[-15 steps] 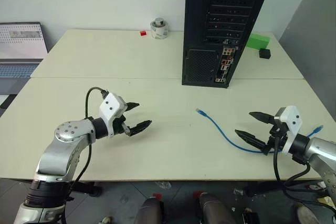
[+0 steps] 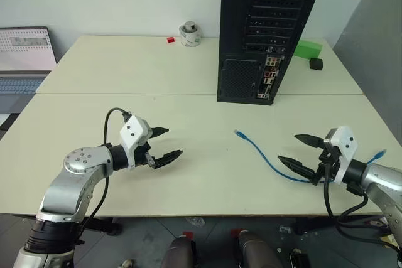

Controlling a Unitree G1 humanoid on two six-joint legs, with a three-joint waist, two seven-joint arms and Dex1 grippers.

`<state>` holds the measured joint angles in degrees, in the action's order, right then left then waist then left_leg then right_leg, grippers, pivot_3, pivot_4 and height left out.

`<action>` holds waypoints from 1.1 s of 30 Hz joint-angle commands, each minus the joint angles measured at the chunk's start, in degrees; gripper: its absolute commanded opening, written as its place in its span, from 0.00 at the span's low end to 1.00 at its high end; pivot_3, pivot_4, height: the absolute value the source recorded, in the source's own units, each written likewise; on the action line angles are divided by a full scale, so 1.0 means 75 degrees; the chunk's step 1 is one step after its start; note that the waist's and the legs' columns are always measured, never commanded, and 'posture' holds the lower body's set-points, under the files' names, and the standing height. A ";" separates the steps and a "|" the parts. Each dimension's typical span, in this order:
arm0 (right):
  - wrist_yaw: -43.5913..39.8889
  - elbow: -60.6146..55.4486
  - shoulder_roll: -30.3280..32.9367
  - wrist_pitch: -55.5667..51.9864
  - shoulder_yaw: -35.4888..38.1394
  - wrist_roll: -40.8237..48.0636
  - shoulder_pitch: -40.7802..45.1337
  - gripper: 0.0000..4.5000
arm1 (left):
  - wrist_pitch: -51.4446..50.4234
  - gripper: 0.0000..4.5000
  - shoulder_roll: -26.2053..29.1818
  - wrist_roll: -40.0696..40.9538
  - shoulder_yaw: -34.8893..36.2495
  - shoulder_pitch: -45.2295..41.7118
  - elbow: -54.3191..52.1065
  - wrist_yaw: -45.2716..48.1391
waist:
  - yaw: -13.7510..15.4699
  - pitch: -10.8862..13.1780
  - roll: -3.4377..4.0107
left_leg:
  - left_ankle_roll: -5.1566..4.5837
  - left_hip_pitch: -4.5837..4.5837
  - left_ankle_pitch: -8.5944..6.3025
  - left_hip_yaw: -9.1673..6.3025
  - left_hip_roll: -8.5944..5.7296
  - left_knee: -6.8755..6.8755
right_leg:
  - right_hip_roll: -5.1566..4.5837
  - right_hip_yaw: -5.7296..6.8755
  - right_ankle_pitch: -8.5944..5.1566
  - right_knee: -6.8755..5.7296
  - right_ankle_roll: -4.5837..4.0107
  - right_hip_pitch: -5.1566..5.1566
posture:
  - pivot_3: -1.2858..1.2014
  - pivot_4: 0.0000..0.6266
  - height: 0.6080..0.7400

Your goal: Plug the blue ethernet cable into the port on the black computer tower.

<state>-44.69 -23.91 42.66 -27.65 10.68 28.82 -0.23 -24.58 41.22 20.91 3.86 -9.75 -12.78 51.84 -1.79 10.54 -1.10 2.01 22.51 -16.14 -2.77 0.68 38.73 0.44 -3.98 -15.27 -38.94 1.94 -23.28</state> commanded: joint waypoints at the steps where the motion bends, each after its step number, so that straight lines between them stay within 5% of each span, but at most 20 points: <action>1: 0.0248 -0.0066 -0.0232 -0.0017 -0.0519 -0.0271 0.0553 1.00 | 0.0033 0.99 -0.0017 -0.0055 -0.0041 0.0130 -0.0332 -0.0122 | -0.0005 0.0000 0.0000 | 0.0000 -0.0002 0.0000 0.0001 0.0001 0.0000 | 0.0000 -0.0002 0.0000 0.0000 0.0000 0.0000 | 0.52 0.24 1.00; 10: 0.0873 0.1558 -0.1355 0.0218 -0.2255 -0.1699 0.2080 1.00 | 0.0521 0.99 -0.0284 -0.0363 -0.0738 -0.0030 0.0029 0.0111 | 0.0003 0.0000 -0.0001 | 0.0000 0.0004 0.0000 0.0001 -0.0002 0.0002 | 0.0000 0.0000 0.0011 -0.0001 -0.0019 -0.0006 | 0.52 0.24 1.00; 17: 0.1138 0.3370 -0.2155 0.0886 -0.2648 -0.2445 0.2821 1.00 | 0.0720 0.99 -0.0240 -0.0426 -0.0823 -0.0216 0.0395 0.0435 | -0.0007 0.0000 -0.0001 | 0.0000 0.0006 0.0000 0.0000 -0.0002 0.0001 | 0.0000 0.0002 0.0012 -0.0002 -0.0021 -0.0010 | 0.52 0.24 1.00; 27: 0.0850 0.3691 -0.2284 0.1195 -0.2781 -0.2755 0.3021 0.54 | 0.0798 1.00 -0.0343 -0.0229 -0.0830 -0.0649 0.0852 0.0896 | -0.0007 0.0000 0.0000 | 0.0000 0.0007 0.0000 -0.0003 -0.0002 0.0002 | -0.0001 0.0005 0.0013 -0.0005 -0.0022 -0.0012 | 0.52 0.24 1.00; 33: 0.0654 0.3656 -0.2265 0.1262 -0.2826 -0.2918 0.3070 0.18 | 0.1055 1.00 -0.0481 -0.0464 -0.1056 -0.1448 0.1699 0.1255 | -0.0006 0.0000 0.0000 | 0.0000 0.0008 0.0000 0.0000 -0.0005 0.0004 | -0.0001 0.0012 0.0013 -0.0006 -0.0021 -0.0011 | 0.52 0.24 1.00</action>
<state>-38.95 4.74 25.33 -19.13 -10.69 7.37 21.72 -18.31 37.99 17.61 -3.67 -18.76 -1.22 59.86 -1.84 10.54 -1.10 2.01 22.57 -16.14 -2.79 0.64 38.76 0.43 -3.90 -15.17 -38.98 1.78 -23.36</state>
